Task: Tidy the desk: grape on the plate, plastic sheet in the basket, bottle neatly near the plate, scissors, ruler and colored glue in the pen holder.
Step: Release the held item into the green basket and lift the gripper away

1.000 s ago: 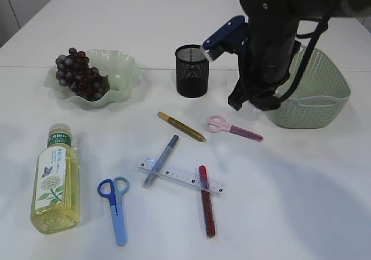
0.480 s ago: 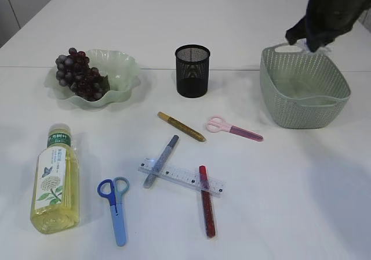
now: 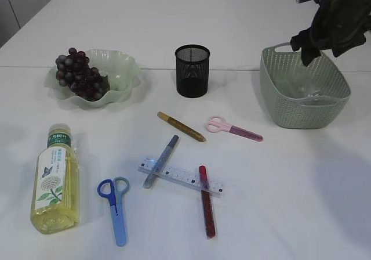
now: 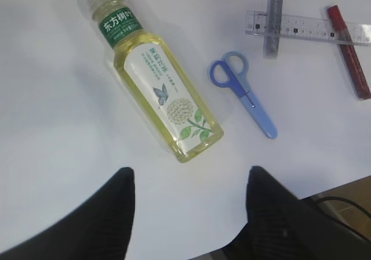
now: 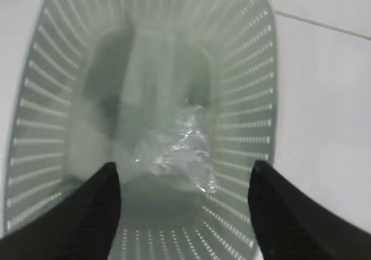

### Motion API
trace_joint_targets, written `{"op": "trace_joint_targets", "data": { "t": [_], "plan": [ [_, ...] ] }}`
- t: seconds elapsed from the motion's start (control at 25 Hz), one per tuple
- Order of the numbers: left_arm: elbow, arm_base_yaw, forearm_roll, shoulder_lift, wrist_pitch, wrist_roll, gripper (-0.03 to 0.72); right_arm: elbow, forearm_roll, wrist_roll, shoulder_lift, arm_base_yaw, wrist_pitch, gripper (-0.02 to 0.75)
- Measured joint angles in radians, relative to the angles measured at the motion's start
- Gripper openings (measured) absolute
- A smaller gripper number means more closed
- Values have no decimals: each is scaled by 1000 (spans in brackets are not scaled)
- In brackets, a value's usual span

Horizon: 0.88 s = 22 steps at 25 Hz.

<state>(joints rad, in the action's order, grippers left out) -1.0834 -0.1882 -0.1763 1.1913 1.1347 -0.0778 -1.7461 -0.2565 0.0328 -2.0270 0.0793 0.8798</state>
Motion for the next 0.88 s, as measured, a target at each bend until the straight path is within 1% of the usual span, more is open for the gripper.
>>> {"op": "trace_joint_targets", "data": {
  "t": [0.12, 0.24, 0.32, 0.44, 0.56, 0.72, 0.88],
  "plan": [
    [0, 0, -12, 0, 0, 0, 443, 0, 22, 0, 0, 0, 4, 560],
    [0, 0, -14, 0, -4, 0, 443, -2, 58, -7, 0, 0, 53, 563],
    [0, 0, -14, 0, -16, 0, 443, -2, 101, -33, 12, 0, 102, 547],
    [0, 0, -13, 0, -34, 0, 443, -2, 157, -42, 38, 0, 161, 498],
    [0, 0, -13, 0, -69, 0, 442, 1, 222, -42, 72, 0, 234, 484],
    [0, 0, -13, 0, -103, 0, 442, 69, 273, -42, 152, 0, 282, 480],
    [0, 0, -25, 0, -106, 0, 430, 203, 282, -42, 279, 0, 285, 480]
  ]
}}
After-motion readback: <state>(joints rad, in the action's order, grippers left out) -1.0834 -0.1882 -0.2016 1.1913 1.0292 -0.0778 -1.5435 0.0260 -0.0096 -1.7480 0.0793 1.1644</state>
